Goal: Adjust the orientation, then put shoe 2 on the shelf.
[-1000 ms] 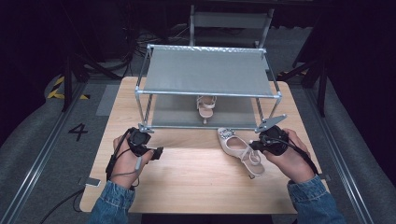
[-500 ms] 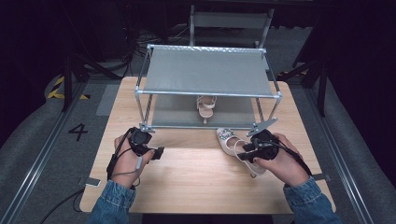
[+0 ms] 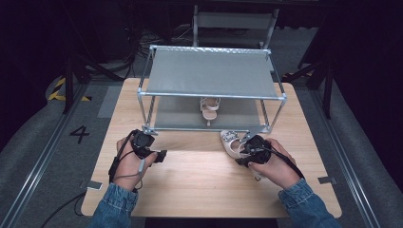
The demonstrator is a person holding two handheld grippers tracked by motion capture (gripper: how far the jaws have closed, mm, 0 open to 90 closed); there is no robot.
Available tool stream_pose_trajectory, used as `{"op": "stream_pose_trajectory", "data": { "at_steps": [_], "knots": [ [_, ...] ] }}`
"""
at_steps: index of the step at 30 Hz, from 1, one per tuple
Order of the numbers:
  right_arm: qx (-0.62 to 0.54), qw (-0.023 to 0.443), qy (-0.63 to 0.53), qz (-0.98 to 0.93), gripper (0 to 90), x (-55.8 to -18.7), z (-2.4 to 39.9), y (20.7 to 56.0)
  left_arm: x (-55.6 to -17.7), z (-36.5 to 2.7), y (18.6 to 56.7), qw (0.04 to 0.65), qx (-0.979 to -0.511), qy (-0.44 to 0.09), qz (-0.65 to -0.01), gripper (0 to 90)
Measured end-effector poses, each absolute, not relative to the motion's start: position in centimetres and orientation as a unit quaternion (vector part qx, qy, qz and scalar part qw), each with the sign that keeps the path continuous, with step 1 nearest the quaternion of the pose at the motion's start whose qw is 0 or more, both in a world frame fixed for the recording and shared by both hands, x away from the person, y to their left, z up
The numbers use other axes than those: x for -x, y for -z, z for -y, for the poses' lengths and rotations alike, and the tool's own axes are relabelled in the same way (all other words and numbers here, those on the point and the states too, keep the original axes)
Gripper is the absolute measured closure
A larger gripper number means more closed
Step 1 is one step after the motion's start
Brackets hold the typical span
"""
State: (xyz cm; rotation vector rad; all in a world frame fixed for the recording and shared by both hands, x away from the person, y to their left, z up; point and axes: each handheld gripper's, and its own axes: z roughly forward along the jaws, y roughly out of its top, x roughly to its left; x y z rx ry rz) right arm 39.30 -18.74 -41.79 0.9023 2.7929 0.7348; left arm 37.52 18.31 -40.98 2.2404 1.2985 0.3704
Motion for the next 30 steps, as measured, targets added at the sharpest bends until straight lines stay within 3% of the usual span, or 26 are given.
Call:
{"op": "stream_pose_trajectory", "data": {
  "at_steps": [7, 20, 30],
  "knots": [
    [-0.296, 0.077, -0.225, -0.925, 84.3, -39.3, 18.4, 41.9, -37.5, -18.4, 41.0, 0.261, -0.828, -0.135, -0.477, 28.0],
    [-0.313, 0.120, -0.232, -0.913, 85.9, -39.2, 19.1, 40.6, -37.5, -18.9, 40.7, 0.265, -0.824, -0.136, -0.482, 27.9],
    [-0.319, 0.127, -0.244, -0.907, 86.0, -40.2, 18.8, 39.0, -37.9, -19.1, 40.6, 0.267, -0.824, -0.135, -0.482, 27.9]
  ]
}}
